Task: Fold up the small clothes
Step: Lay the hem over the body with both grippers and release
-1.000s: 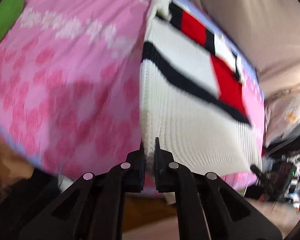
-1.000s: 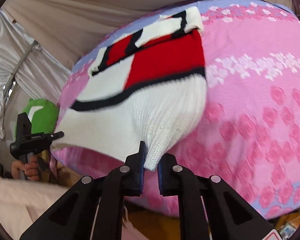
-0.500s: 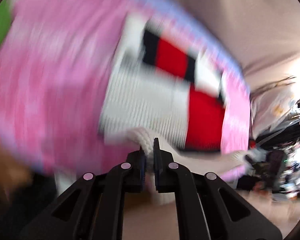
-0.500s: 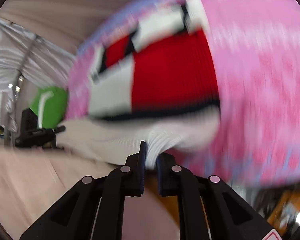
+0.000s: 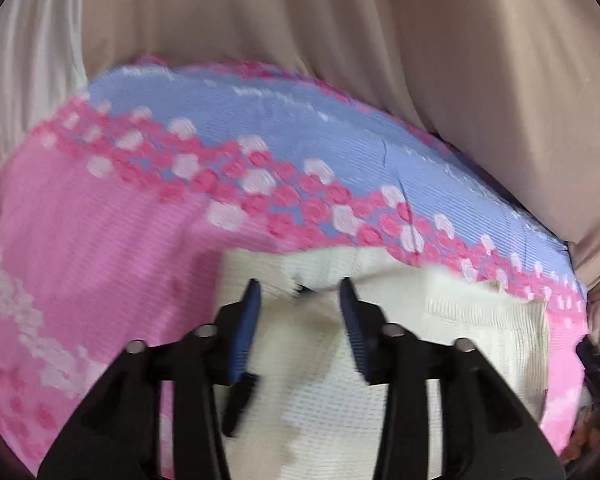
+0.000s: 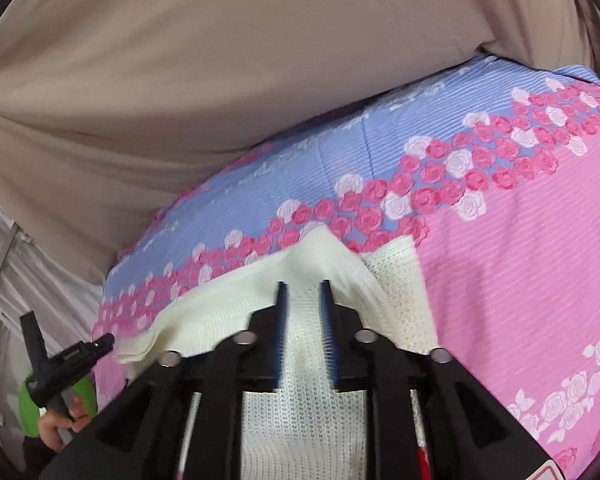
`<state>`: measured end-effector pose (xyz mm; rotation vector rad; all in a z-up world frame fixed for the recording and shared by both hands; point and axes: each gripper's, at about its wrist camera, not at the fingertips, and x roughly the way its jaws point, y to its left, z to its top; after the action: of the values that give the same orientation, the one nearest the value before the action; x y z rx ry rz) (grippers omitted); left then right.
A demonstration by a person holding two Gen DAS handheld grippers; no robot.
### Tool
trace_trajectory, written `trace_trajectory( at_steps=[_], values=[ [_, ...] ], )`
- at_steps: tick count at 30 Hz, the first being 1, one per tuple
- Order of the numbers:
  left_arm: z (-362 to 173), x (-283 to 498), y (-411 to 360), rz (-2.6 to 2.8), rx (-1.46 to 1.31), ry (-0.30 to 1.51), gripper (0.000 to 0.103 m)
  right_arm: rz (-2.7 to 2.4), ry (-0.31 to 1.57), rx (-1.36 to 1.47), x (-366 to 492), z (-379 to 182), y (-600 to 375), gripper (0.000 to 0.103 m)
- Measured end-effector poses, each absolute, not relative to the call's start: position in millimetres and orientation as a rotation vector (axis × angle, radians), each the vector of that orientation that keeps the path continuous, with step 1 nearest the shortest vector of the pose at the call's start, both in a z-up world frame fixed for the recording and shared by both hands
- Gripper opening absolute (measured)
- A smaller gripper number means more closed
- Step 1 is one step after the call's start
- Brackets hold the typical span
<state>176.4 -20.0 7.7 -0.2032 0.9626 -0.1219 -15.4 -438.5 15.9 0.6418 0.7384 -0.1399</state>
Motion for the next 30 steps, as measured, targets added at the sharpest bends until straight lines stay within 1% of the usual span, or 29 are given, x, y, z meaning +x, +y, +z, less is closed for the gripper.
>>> trace_trajectory(
  at_steps=[1, 2, 3, 7, 10, 11, 12, 13, 14, 15, 16, 19, 20, 23, 24, 26, 28, 30],
  values=[
    [10, 170, -14, -0.139, -0.198, 0.950, 0.056, -0.143, 0.728, 0.626, -23, 17, -437, 0.049],
    [11, 170, -13, -0.156, -0.194, 0.943, 0.066, -0.144, 0.727, 0.605, -29, 16, -435, 0.053],
    [11, 168, -12, -0.167, -0.185, 0.944, 0.070, -0.148, 0.744, 0.576, -31, 11, -434, 0.053],
    [-15, 183, -28, -0.181, -0.174, 1.045, 0.072, -0.168, 0.877, 0.549, -8, -22, -435, 0.054],
    [-41, 194, -43, -0.178, -0.165, 1.123, 0.069, -0.176, 0.946, 0.542, 15, -43, -433, 0.054],
    [-48, 197, -46, -0.185, -0.165, 1.148, 0.058, -0.173, 0.962, 0.532, 21, -47, -430, 0.054],
    [-53, 200, -47, -0.208, -0.175, 1.170, 0.038, -0.164, 0.973, 0.516, 26, -49, -426, 0.055],
    [-54, 201, -48, -0.240, -0.192, 1.176, 0.027, -0.157, 0.979, 0.495, 30, -49, -423, 0.055],
    [-52, 202, -47, -0.239, -0.190, 1.170, 0.015, -0.143, 0.990, 0.470, 35, -49, -419, 0.047],
    [-46, 204, -45, -0.229, -0.188, 1.156, 0.013, -0.127, 0.991, 0.468, 38, -48, -419, 0.016],
    [-38, 206, -39, -0.228, -0.206, 1.138, 0.012, -0.109, 0.978, 0.492, 39, -42, -421, 0.010],
    [-28, 217, -22, -0.183, -0.245, 1.126, 0.010, -0.132, 0.833, 0.571, 24, -8, -442, 0.009],
    [-33, 223, -17, -0.140, -0.227, 1.140, 0.004, -0.158, 0.823, 0.569, 23, -7, -449, 0.008],
    [-69, 236, -10, -0.110, -0.244, 1.251, 0.004, -0.250, 1.004, 0.604, 35, -60, -478, 0.008],
    [-70, 234, -9, -0.114, -0.246, 1.238, 0.004, -0.240, 1.029, 0.621, 36, -68, -479, 0.008],
    [-65, 232, -13, -0.123, -0.211, 1.225, 0.004, -0.238, 1.015, 0.612, 34, -65, -477, 0.009],
    [-58, 226, -11, -0.136, -0.227, 1.221, 0.004, -0.227, 0.983, 0.639, 30, -55, -474, 0.015],
    [-45, 216, -3, -0.149, -0.267, 1.194, 0.007, -0.230, 0.946, 0.668, 17, -40, -472, 0.017]
  ],
)
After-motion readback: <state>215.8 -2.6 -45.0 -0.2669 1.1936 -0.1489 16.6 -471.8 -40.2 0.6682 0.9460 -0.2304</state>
